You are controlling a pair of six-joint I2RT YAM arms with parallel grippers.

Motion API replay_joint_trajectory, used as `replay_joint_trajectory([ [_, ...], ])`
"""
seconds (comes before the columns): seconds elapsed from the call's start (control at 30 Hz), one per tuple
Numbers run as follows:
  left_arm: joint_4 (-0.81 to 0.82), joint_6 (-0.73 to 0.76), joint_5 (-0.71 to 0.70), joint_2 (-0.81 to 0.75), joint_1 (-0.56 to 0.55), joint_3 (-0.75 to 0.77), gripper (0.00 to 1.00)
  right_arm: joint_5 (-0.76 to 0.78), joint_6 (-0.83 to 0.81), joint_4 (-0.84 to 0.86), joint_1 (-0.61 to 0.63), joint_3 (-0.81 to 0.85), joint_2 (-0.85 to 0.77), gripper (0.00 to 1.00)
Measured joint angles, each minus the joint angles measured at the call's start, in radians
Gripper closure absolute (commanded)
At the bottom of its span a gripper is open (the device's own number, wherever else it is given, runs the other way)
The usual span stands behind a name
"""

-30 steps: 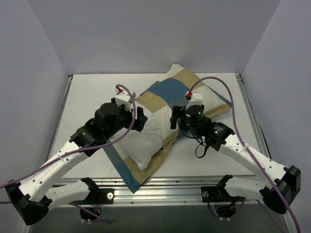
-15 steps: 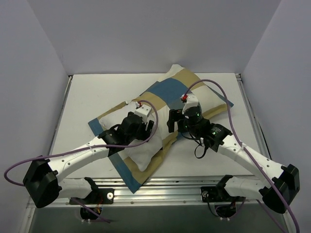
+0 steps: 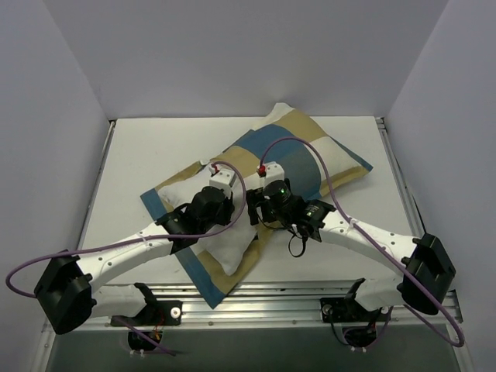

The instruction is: Remove the pillowcase from the pillow

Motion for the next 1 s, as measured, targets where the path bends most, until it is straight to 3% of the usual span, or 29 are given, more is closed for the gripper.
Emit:
replay_joint_trajectory([
  [0.03, -0.01, -0.002, 0.0, -0.005, 0.0, 0.005, 0.98, 0.021, 0.003, 0.002, 0.0, 0.0, 0.008, 0.32],
  [0.07, -0.023, -0.003, 0.0, -0.01, 0.0, 0.013, 0.98, 0.043, 0.006, 0.005, -0.003, 0.0, 0.014, 0.5],
  [0.13, -0.063, -0.006, 0.0, -0.018, 0.0, 0.038, 0.98, 0.087, 0.014, 0.009, -0.011, 0.0, 0.029, 0.69],
  [0.17, -0.09, -0.007, 0.0, -0.019, 0.0, 0.056, 0.98, 0.104, 0.023, 0.012, -0.018, 0.001, 0.039, 0.85],
  [0.27, -0.186, -0.01, -0.001, -0.021, 0.002, 0.129, 0.98, 0.134, 0.043, 0.031, -0.055, 0.001, 0.068, 1.0],
  [0.43, -0.357, -0.026, 0.066, -0.025, 0.054, 0.266, 0.98, 0.167, 0.097, 0.054, -0.129, 0.008, 0.096, 1.0],
  [0.67, -0.45, -0.086, 0.341, -0.102, 0.211, 0.315, 0.98, 0.15, 0.209, 0.074, -0.272, 0.046, 0.138, 1.0],
  [1.0, -0.563, -0.106, 0.528, -0.237, 0.309, 0.314, 0.98, -0.051, 0.296, 0.09, -0.436, 0.038, 0.166, 1.0],
])
